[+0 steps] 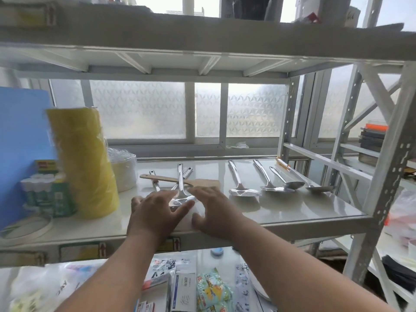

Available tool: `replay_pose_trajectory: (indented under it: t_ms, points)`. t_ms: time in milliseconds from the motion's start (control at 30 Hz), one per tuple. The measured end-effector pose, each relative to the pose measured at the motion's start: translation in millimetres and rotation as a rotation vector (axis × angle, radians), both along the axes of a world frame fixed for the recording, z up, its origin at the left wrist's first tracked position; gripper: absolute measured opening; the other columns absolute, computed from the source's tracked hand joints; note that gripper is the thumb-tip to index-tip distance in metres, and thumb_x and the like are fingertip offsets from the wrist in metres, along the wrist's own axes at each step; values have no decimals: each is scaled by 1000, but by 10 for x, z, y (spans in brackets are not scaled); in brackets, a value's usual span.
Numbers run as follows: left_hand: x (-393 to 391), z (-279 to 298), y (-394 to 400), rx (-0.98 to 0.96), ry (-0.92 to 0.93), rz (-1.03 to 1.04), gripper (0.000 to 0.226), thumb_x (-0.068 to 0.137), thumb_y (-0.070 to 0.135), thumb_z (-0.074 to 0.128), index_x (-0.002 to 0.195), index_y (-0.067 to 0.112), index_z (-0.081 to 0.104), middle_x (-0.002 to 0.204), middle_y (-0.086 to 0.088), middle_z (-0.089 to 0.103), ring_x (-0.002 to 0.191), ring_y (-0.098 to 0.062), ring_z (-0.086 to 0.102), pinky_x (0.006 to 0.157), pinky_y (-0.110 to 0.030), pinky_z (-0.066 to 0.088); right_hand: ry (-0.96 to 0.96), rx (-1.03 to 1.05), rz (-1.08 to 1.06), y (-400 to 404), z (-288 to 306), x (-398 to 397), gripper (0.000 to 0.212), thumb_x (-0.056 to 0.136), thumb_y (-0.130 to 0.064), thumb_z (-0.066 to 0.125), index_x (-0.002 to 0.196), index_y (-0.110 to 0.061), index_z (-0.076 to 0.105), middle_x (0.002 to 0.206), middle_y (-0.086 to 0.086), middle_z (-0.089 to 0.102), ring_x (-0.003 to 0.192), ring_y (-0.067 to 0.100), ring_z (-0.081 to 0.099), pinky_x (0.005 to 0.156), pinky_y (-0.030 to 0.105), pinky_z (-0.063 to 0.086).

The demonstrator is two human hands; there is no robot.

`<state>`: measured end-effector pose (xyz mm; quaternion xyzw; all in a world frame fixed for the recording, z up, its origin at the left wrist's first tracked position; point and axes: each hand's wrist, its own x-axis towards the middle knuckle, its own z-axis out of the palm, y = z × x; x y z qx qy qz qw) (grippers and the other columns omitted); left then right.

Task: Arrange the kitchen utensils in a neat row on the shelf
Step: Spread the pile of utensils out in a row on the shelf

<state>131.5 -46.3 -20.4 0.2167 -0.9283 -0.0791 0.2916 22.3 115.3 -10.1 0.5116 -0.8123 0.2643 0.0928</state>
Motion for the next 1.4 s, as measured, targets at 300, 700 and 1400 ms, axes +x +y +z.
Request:
replay_pose_trajectory:
  t_ms: [300,700,1400]
  points:
    - [3,17,2,2,40,56,74,103,68,5,100,33,70,99,5,73,105,-23,65,85,-44,27,-45,-104,-158,-270,-31,65,20,95,-22,52,96,-21,71,82,1,72,75,25,62,72,38,55]
    - [-437,610,282,-270,-399,278,26,100,33,41,103,26,66,97,0,68,99,-25,69,102,-52,31,-45,-643,-328,207,-63,-218,25,100,-13,62,117,-22,77,103,-4,79,92,11,68,91,13,48]
    - [-857,487,256,-152,-631,-181,51,102,71,26,133,54,63,119,8,50,128,-22,56,104,-53,38,-93,-436,-404,178,-59,-277,25,88,3,55,94,-8,77,95,8,71,104,25,59,89,23,43]
